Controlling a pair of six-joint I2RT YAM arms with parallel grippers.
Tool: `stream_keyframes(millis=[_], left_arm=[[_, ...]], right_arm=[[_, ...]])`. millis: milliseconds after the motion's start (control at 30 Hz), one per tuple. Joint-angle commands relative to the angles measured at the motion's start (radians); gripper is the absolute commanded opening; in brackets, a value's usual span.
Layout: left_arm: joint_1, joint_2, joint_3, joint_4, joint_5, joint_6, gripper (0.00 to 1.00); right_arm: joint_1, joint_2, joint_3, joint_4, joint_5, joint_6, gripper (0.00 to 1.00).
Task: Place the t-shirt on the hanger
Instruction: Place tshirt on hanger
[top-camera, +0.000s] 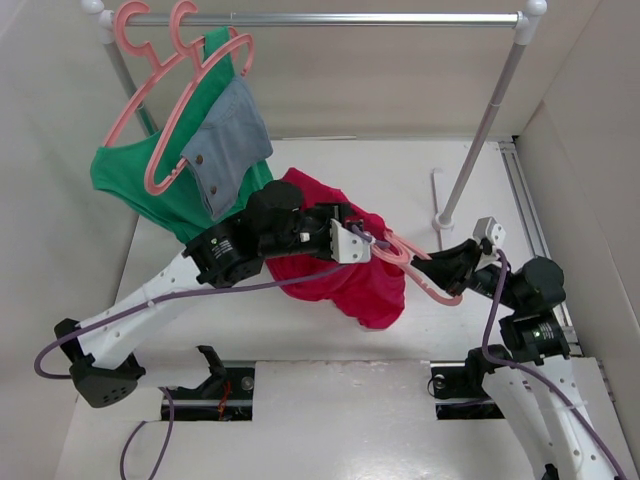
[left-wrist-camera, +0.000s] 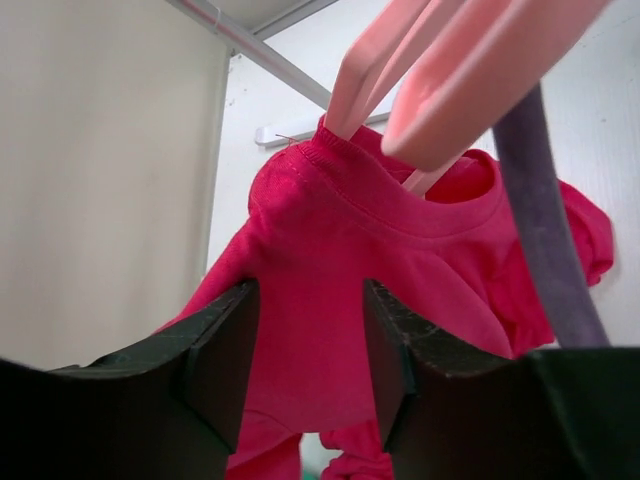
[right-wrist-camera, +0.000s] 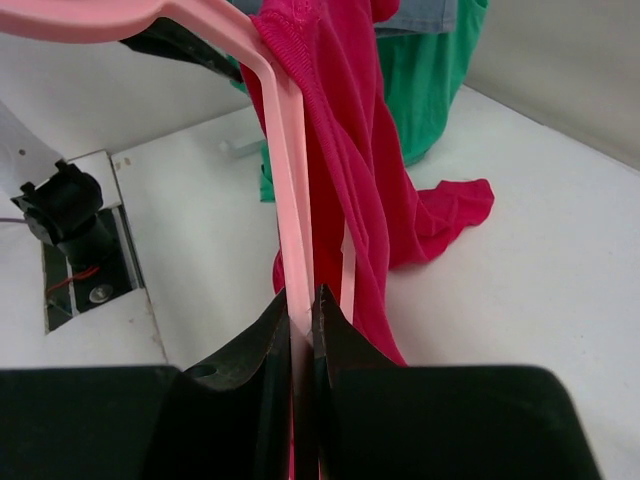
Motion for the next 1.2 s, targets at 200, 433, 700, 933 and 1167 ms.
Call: stream_keyframes(millis=[200,433,700,933,1167], left_arm=[[0.021,-0.064,0.012,0.044,0.167,-0.012,0.34],[0.03,-0.053,0.09,-0.012,0.291,-0.063,0.57],[0.062,-0.056,0.115,0.027,0.333,-0.142,0.06],[0.063,-0.066,0.102,0.04,0.351,-0.178,0.36],[0.063,-0.086,0.102,0.049,0.327,-0.178,0.78]], right_arm=[[-0.011,0.024,0.004,0.048,0.078,0.026,0.0],[-0.011,0.033,-0.014,0.048,0.078,0.016,0.0],[-0.011,0.051,-0.023,0.048,0.06,0.007,0.0],[-0.011,0.06,-0.032,0.048,0.06,-0.002,0.0],[-0.011,0.06,-0.042,0.048,0.06,-0.002,0.0]])
